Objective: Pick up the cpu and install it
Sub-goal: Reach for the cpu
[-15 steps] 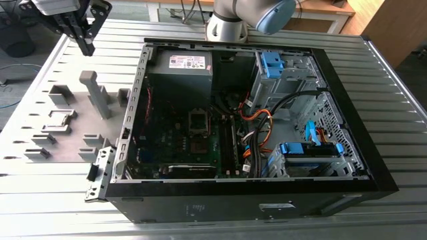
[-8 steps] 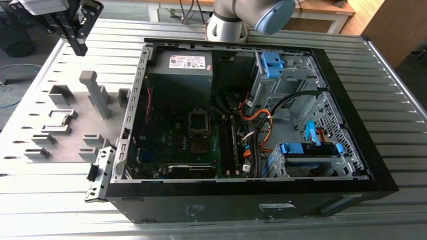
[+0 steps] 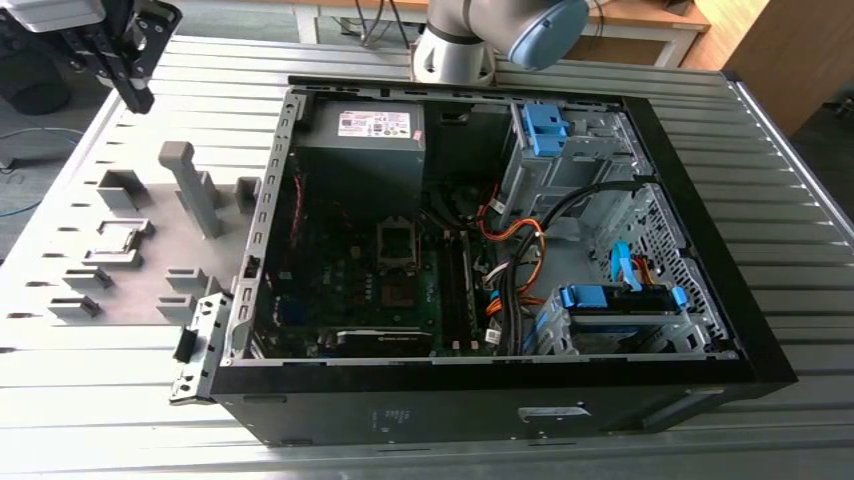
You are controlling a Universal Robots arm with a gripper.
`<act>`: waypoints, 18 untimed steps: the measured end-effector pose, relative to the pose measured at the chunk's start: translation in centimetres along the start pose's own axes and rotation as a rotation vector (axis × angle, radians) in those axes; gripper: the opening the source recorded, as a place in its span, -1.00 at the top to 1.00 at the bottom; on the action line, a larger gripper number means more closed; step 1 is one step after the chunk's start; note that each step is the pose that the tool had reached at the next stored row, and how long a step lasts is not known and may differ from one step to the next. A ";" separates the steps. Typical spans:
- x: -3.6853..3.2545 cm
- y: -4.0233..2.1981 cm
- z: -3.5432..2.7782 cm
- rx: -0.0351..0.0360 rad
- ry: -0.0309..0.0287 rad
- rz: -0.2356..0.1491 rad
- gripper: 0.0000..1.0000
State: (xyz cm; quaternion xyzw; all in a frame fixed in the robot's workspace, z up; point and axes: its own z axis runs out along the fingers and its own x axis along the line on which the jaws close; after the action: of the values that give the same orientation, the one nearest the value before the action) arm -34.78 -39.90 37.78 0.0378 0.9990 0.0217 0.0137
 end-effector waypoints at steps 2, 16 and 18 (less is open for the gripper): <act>0.46 -0.04 0.06 0.0000 0.0000 0.000 0.79; 1.72 -0.14 0.32 -0.0001 -0.0001 0.000 0.79; 1.89 -0.16 0.37 0.0001 0.0001 0.000 0.79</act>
State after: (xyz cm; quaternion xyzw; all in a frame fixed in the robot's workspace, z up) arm -36.66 -39.89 37.36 0.0379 0.9990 0.0217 0.0137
